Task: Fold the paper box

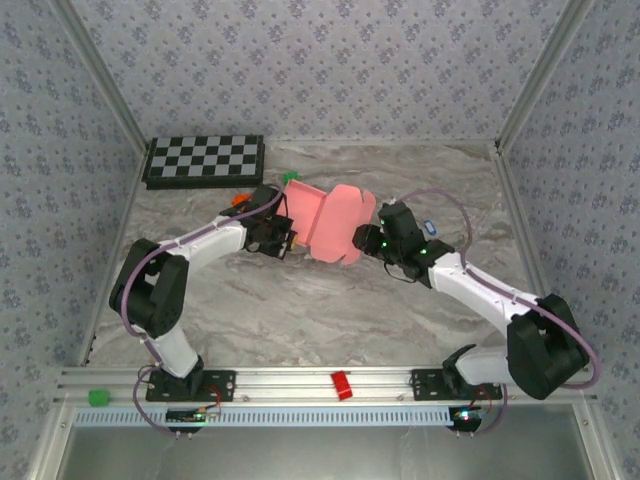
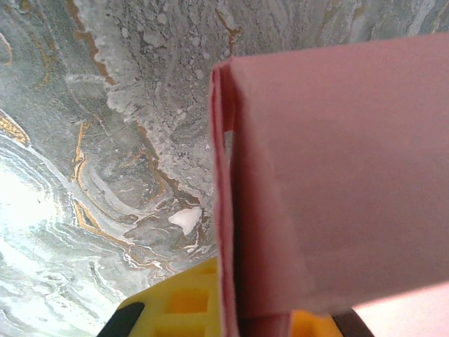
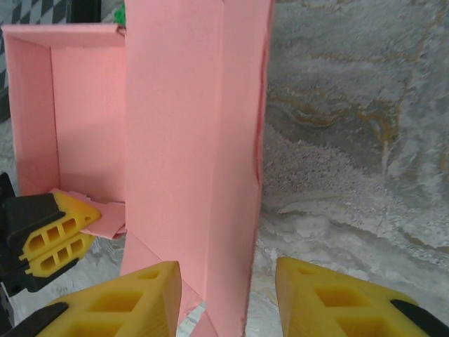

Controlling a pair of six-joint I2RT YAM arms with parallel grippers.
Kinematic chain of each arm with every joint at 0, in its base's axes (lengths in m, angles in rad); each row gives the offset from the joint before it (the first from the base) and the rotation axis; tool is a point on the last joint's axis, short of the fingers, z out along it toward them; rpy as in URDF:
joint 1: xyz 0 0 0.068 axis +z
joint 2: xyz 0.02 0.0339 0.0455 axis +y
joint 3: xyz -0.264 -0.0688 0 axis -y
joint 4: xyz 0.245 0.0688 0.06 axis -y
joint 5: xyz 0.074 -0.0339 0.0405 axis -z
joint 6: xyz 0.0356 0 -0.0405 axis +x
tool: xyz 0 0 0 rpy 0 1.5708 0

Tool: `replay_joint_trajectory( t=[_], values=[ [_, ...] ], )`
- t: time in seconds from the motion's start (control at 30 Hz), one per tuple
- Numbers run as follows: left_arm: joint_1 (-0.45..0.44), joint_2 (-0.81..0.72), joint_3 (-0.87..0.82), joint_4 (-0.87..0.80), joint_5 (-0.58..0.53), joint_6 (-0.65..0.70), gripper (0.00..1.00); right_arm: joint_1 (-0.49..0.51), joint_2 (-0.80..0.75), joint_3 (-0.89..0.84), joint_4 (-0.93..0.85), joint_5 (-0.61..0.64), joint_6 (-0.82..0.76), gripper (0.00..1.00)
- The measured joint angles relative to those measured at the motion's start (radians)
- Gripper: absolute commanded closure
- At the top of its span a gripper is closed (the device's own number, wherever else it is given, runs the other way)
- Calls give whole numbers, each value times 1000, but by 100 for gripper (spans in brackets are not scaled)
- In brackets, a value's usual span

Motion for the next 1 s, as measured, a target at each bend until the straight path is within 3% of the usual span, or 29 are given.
replay_joint_trajectory(
  t=[0.13, 0.37, 0.57, 0.77, 1.0],
  values=[
    [0, 0, -2, 12, 4, -6, 100, -1, 32, 0, 14, -25, 0, 61],
    [0, 0, -4, 22, 14, -13, 100, -1, 34, 0, 31, -34, 4, 86],
    [-2, 6, -10, 39, 37, -25, 100, 3, 34, 1, 16, -14, 8, 95],
    [-11, 24, -10, 45, 62, -30, 74, 12, 34, 42, -77, 42, 12, 98],
    [-11, 26, -10, 45, 75, -18, 35, 15, 34, 97, -166, 99, 9, 100]
  ],
)
